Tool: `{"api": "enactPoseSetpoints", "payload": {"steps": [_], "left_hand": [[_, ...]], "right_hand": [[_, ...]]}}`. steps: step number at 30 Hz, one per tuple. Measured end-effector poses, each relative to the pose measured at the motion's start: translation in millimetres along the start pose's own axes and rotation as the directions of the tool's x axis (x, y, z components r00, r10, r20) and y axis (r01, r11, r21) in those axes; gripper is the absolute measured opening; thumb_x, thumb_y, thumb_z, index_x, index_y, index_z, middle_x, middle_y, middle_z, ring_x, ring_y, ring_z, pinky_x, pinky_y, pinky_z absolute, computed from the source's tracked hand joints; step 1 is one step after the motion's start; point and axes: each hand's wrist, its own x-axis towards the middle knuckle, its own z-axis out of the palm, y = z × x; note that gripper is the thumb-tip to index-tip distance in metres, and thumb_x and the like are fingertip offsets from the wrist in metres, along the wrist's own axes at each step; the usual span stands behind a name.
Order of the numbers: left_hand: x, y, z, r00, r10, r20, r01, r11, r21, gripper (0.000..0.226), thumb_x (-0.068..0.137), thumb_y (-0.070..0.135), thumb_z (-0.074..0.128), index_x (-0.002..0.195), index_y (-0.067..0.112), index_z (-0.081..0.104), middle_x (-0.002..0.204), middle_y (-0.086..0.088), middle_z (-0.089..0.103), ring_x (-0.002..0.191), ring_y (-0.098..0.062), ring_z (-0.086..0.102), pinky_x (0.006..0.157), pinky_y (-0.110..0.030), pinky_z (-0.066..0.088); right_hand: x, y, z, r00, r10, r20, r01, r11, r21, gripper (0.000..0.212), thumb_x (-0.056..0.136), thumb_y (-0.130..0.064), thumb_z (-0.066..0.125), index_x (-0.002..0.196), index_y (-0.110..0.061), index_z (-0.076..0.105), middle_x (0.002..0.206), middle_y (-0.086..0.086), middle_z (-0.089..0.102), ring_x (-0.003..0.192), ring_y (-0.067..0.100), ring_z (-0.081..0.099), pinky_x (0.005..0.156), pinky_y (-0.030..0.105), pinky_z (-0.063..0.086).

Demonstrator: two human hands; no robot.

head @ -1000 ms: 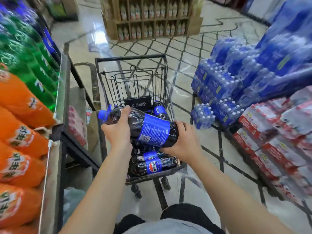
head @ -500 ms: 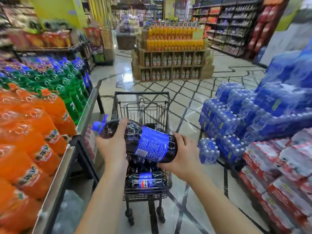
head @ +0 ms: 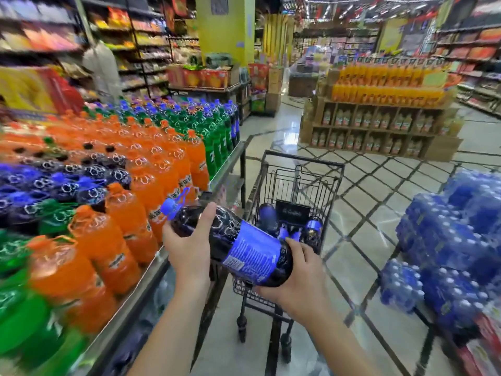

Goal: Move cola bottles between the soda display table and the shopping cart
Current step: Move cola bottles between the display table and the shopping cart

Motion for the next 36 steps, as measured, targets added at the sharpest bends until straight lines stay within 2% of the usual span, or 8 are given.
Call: {"api": "enactPoseSetpoints", "payload": {"steps": [2,9,14,18,23,27,32,36], "left_hand": [[-2.4,6.4,-23.4,0.999,0.036,-0.034,-0.035,0.999,0.029,0.075,0.058,0.055,0.095,0.119,0.025,0.064,0.115,0.001,0.073,0.104,-0.018,0.073,0.101,-0.05,0.058],[0.2,31.6,-120.3,0.976,0.142,-0.166,-0.128,0.988,0.091,0.076,0.046,0.068,0.095,0.106,0.034,0.062,0.111,-0.002,0.074,0.1,-0.025,0.075,0.095,-0.057,0.059],[-4.4,59.4,-203.8,0.956,0.174,-0.236,-0.146,0.98,0.133,0.068,0.051,0.062,0.089,0.105,0.028,0.063,0.104,0.006,0.073,0.094,-0.016,0.073,0.097,-0.05,0.059],[-10.9,81.9,-280.2,0.934,0.192,-0.301,-0.152,0.977,0.151,0.082,0.05,0.066,0.087,0.114,0.021,0.063,0.107,0.004,0.073,0.098,-0.018,0.073,0.099,-0.048,0.058],[-19.3,108.1,-375.9,0.923,0.16,-0.351,-0.116,0.983,0.143,0.061,0.071,0.049,0.094,0.116,0.026,0.059,0.109,0.011,0.069,0.101,-0.011,0.071,0.1,-0.041,0.056],[-21.9,131.7,-441.2,0.903,0.171,-0.395,-0.135,0.984,0.117,0.082,0.065,0.055,0.093,0.131,0.021,0.058,0.117,0.009,0.07,0.107,-0.011,0.07,0.106,-0.044,0.054],[-14.2,155.7,-506.0,0.875,0.189,-0.446,-0.152,0.981,0.118,0.071,0.07,0.051,0.093,0.126,0.023,0.059,0.115,0.01,0.071,0.105,-0.009,0.071,0.105,-0.043,0.055],[4.4,167.5,-544.2,0.855,0.176,-0.488,-0.146,0.984,0.1,0.076,0.069,0.051,0.093,0.128,0.019,0.058,0.117,0.007,0.069,0.106,-0.011,0.071,0.104,-0.044,0.056]], "right_hand": [[-11.8,-12.5,10.7,0.999,-0.024,0.038,0.023,0.999,0.029,0.123,0.046,-0.075,0.079,0.152,-0.031,0.037,0.14,-0.008,0.042,0.128,0.019,0.038,0.11,0.045,0.04],[-58.4,-75.4,50.9,0.984,-0.132,0.121,0.116,0.985,0.128,0.12,0.046,-0.075,0.077,0.15,-0.027,0.04,0.134,-0.008,0.044,0.123,0.017,0.04,0.109,0.043,0.042],[-102.4,-136.3,81.6,0.964,-0.199,0.178,0.166,0.969,0.185,0.118,0.047,-0.074,0.076,0.149,-0.029,0.039,0.134,-0.012,0.043,0.126,0.016,0.041,0.109,0.043,0.042],[-142.9,-190.5,103.9,0.935,-0.254,0.249,0.204,0.956,0.21,0.12,0.047,-0.077,0.076,0.15,-0.031,0.037,0.135,-0.013,0.041,0.127,0.012,0.038,0.112,0.04,0.04],[-193.6,-259.5,133.1,0.909,-0.291,0.299,0.234,0.948,0.214,0.124,0.043,-0.077,0.077,0.15,-0.03,0.037,0.136,-0.013,0.041,0.132,0.015,0.041,0.114,0.046,0.04],[-224.5,-310.4,154.9,0.876,-0.353,0.329,0.295,0.931,0.214,0.127,0.044,-0.077,0.079,0.153,-0.029,0.034,0.14,-0.009,0.042,0.134,0.017,0.038,0.116,0.047,0.037],[-247.0,-365.9,184.1,0.843,-0.416,0.341,0.357,0.907,0.223,0.133,0.04,-0.082,0.074,0.153,-0.024,0.035,0.141,-0.006,0.042,0.133,0.019,0.039,0.116,0.048,0.036],[-252.3,-403.2,213.2,0.816,-0.455,0.357,0.389,0.889,0.243,0.133,0.039,-0.083,0.074,0.153,-0.025,0.036,0.139,-0.008,0.042,0.128,0.019,0.041,0.114,0.047,0.038]]}}
